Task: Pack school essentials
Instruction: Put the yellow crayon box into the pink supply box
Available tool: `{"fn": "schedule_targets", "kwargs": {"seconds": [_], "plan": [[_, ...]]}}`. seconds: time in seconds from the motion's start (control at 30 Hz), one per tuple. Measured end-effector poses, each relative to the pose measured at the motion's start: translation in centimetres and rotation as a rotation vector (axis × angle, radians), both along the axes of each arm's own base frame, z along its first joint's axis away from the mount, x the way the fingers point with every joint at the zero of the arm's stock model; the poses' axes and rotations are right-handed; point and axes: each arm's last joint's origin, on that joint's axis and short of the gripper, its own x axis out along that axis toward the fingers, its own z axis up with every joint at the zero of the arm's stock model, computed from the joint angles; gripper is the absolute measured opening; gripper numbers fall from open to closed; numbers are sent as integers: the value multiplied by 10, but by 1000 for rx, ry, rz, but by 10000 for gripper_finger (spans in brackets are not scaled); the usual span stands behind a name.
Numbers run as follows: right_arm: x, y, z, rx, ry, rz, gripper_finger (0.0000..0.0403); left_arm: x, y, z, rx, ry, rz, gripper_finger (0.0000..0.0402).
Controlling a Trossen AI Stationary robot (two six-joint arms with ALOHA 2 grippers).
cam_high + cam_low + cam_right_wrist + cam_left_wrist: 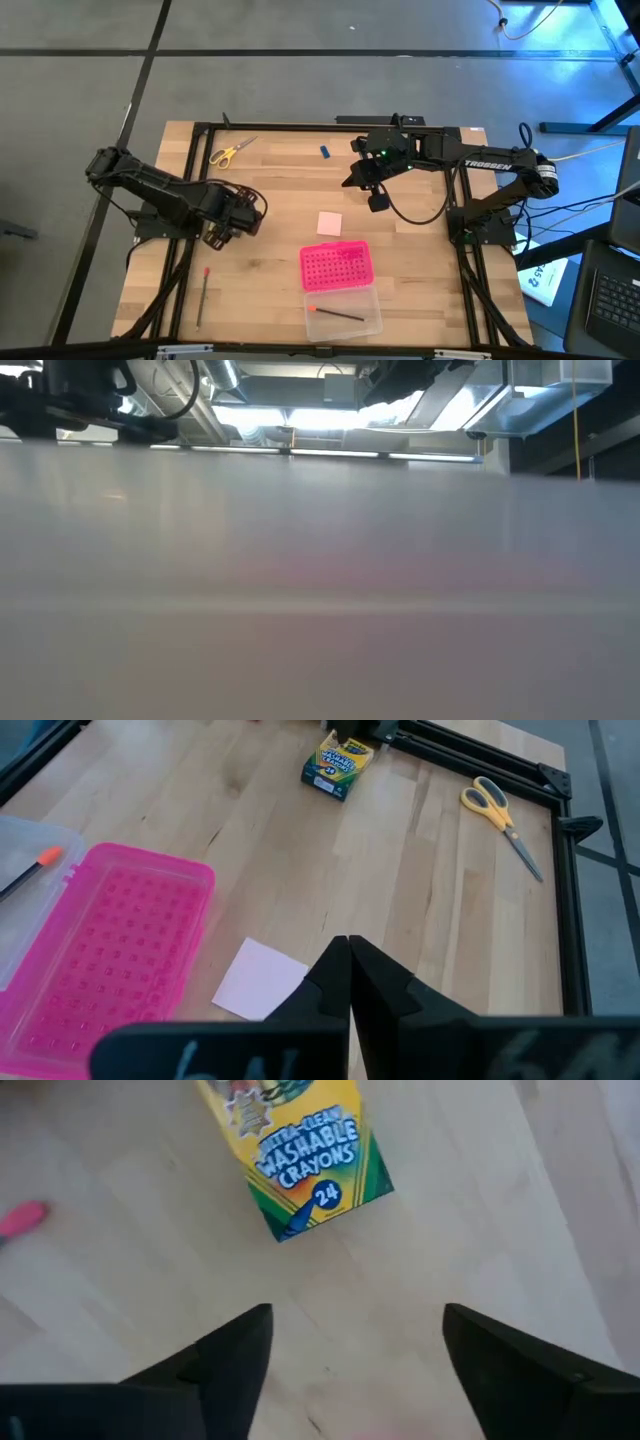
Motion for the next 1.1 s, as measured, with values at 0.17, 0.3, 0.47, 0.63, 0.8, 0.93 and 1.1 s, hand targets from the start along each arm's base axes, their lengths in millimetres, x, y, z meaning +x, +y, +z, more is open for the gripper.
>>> {"fn": "schedule_targets", "kwargs": {"seconds": [0.17,0.3,0.47,0.63,0.8,0.93,1.1], "plan": [[0,0,0,0,0,0,6,-2,5,0,-5,22,129,327],[0,0,0,0,0,0,6,-3,11,-1,-53,43,270,347],[0,0,0,0,0,0,6,-1,20,-16,-49,110,333,366],[0,0,0,0,-1,0,6,-1,29,-32,-44,150,351,378],[0,0,0,0,-1,0,6,-3,36,-41,-68,168,390,384],[0,0,0,0,-1,0,6,-6,40,-52,-100,168,415,390],[0,0,0,0,-1,0,6,-10,43,-66,-102,169,417,397]]}}
